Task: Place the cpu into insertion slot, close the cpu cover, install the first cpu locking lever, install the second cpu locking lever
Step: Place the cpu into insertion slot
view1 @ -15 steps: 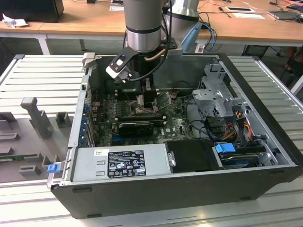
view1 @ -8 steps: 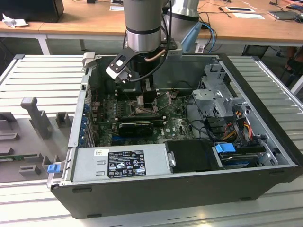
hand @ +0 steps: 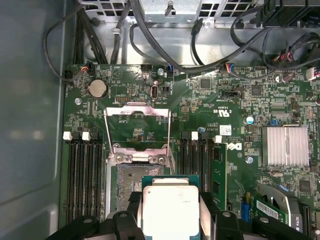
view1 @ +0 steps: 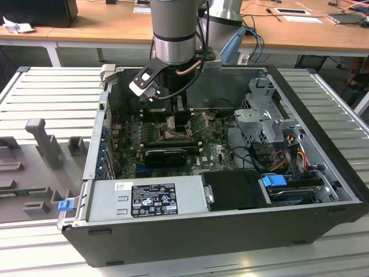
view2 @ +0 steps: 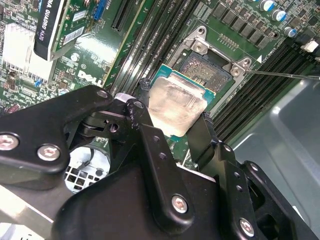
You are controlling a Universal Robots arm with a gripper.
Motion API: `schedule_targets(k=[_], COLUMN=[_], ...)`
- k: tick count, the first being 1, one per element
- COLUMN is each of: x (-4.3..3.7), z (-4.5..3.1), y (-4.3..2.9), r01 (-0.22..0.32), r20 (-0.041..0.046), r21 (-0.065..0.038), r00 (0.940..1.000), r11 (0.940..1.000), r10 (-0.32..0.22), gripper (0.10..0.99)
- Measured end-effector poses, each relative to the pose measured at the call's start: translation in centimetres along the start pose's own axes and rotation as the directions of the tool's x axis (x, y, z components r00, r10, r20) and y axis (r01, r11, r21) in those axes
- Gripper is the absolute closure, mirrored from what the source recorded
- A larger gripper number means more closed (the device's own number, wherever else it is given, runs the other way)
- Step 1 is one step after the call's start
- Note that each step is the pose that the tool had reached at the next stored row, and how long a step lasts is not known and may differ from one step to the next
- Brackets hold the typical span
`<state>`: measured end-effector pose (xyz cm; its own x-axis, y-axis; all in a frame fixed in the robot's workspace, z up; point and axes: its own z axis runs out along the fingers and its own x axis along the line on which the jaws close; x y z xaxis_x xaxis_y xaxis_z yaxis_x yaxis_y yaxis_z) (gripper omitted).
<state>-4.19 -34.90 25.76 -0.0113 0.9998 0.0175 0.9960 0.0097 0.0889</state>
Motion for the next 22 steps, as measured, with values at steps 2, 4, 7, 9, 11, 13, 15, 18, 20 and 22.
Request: schedule_targets(k=[2, 4, 7, 9, 11, 13, 15, 18, 20, 22], x=[0.15, 0.43, 0.66, 0.79, 0.99, 1.17, 1.34, 1.61, 1.63, 1.65], z=[0.14, 0.36, 0.69, 0.95, 1.09, 1.25, 1.38, 1.71, 1.82, 1.9], y=[-0.01, -0.03, -0.05, -0.08, -0.09, -0.1, -0.12, -0.16, -0.18, -0.19], r01=[0.0, 0.0, 0.0, 0.0, 0.001, 0.001, 0.001, 0.001, 0.0, 0.0], r20=[0.0, 0.0001, 0.0, 0.0002, 0.0001, 0.0001, 0.0, -0.0001, 0.0002, -0.0001], r21=[0.0, 0.0, 0.0, 0.0, 0.0, 0.0, 0.0, 0.0, 0.0, 0.0], r00=[1.0, 1.0, 1.0, 1.0, 1.0, 1.0, 1.0, 1.0, 1.0, 1.0], r11=[1.0, 1.0, 1.0, 1.0, 1.0, 1.0, 1.0, 1.0, 1.0, 1.0], r10=[0.0, 0.0, 0.0, 0.0, -0.001, -0.001, -0.001, -0.001, 0.0, 0.0], gripper=[0.545, 0.545, 0.545, 0.545, 0.545, 0.545, 0.545, 0.545, 0.545, 0.545])
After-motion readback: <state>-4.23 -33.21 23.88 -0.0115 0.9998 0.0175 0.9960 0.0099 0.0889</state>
